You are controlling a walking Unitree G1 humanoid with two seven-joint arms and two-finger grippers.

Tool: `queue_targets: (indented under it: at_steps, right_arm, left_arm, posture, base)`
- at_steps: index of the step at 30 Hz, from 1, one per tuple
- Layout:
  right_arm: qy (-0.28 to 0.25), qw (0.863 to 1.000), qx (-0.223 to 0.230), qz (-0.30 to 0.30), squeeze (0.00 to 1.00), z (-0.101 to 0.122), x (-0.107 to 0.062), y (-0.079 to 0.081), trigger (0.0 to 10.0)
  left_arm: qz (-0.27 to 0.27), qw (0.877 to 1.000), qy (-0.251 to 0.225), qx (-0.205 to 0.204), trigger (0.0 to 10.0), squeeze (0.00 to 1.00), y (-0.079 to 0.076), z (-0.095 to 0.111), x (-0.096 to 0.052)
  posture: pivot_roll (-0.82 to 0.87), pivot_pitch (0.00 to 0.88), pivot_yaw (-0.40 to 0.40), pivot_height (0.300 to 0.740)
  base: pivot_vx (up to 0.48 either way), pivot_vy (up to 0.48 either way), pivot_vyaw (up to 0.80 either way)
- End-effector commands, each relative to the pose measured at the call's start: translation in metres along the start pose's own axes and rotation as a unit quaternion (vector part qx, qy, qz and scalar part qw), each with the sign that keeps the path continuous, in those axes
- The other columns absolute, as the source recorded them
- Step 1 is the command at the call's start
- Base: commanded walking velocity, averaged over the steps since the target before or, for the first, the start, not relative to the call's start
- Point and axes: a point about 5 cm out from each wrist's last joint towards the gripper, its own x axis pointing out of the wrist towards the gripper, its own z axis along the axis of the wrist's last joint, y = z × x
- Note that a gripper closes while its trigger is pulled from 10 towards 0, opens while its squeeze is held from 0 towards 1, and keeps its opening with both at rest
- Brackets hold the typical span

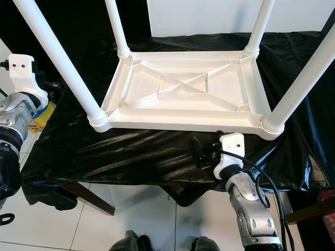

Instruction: Building children table

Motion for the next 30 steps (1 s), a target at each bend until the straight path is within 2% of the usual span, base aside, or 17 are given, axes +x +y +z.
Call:
queue_targets:
  at_steps: [1,6,9,12,14,18,22,25,26,27,29,30]
  right_arm:
    - [0.004,1.0,0.006,-0.007,0.0,-0.003,0.0,0.0,10.0]
    - [-0.018,0.999,0.0,-0.045,0.0,0.001,0.002,-0.003,10.0]
    - [-0.059,0.993,0.003,-0.104,0.0,0.013,0.014,0.0,10.0]
    - [-0.067,0.992,0.02,-0.107,0.0,0.016,0.021,0.008,10.0]
    - [-0.07,0.992,0.03,-0.098,0.0,0.017,0.026,0.018,10.0]
    - [-0.071,0.993,0.031,-0.088,0.0,0.017,0.027,0.024,10.0]
    - [-0.072,0.993,0.028,-0.088,0.0,0.016,0.026,0.023,10.0]
    - [-0.071,0.993,0.025,-0.091,0.0,0.016,0.025,0.021,10.0]
    - [-0.072,0.993,0.024,-0.093,0.0,0.016,0.025,0.02,10.0]
    - [-0.072,0.993,0.024,-0.093,0.0,0.016,0.025,0.02,10.0]
    - [-0.073,0.992,0.022,-0.096,0.0,0.016,0.025,0.019,10.0]
    - [-0.073,0.992,0.022,-0.096,0.0,0.016,0.025,0.019,10.0]
  left_arm:
    - [0.148,0.989,0.007,-0.012,10.0,0.0,0.016,-0.007,-0.005]
    - [0.179,0.983,0.001,-0.034,10.0,0.0,0.02,-0.008,-0.007]
    - [0.204,0.976,-0.006,-0.075,10.0,0.0,0.019,-0.013,-0.007]
    - [0.204,0.976,-0.008,-0.07,10.0,0.0,0.016,-0.015,-0.007]
    - [0.225,0.973,-0.006,-0.059,10.0,0.0,0.017,-0.018,-0.008]
    - [0.256,0.964,-0.009,-0.078,10.0,0.0,0.023,-0.021,-0.012]
    - [0.252,0.965,-0.002,-0.067,10.0,0.0,0.022,-0.022,-0.012]
    - [0.217,0.974,-0.012,-0.07,10.0,0.0,0.016,-0.019,-0.008]
    - [0.165,0.983,-0.022,-0.072,10.0,0.0,0.007,-0.016,-0.004]
    - [0.165,0.983,-0.022,-0.072,10.0,0.0,0.007,-0.016,-0.004]
    - [0.075,0.994,-0.032,-0.077,10.0,0.0,-0.007,-0.014,0.001]
    - [0.075,0.994,-0.032,-0.077,10.0,0.0,-0.007,-0.014,0.001]
  posture:
    - [-0.19,0.103,0.084,0.74]
    - [-0.17,0.091,0.088,0.74]
    - [-0.16,0.078,0.087,0.74]
    - [-0.17,0.072,0.086,0.74]
    - [-0.17,0.071,0.088,0.74]
    - [-0.17,0.071,0.086,0.74]
    - [-0.17,0.075,0.087,0.74]
    - [-0.17,0.078,0.089,0.74]
    - [-0.18,0.083,0.091,0.74]
    - [-0.18,0.083,0.091,0.74]
    - [-0.18,0.085,0.093,0.74]
    - [-0.18,0.085,0.093,0.74]
  base:
    - [0.0,0.0,0.0]
    - [0.0,0.0,0.0]
    - [0.0,0.0,0.0]
    - [0.0,0.0,0.0]
    - [0.0,0.0,0.0]
    - [0.0,0.0,0.0]
    - [0.0,0.0,0.0]
    - [0.0,0.0,0.0]
    - [0.0,0.0,0.0]
    - [0.0,0.0,0.0]
    - [0.0,0.0,0.0]
    - [0.0,0.0,0.0]
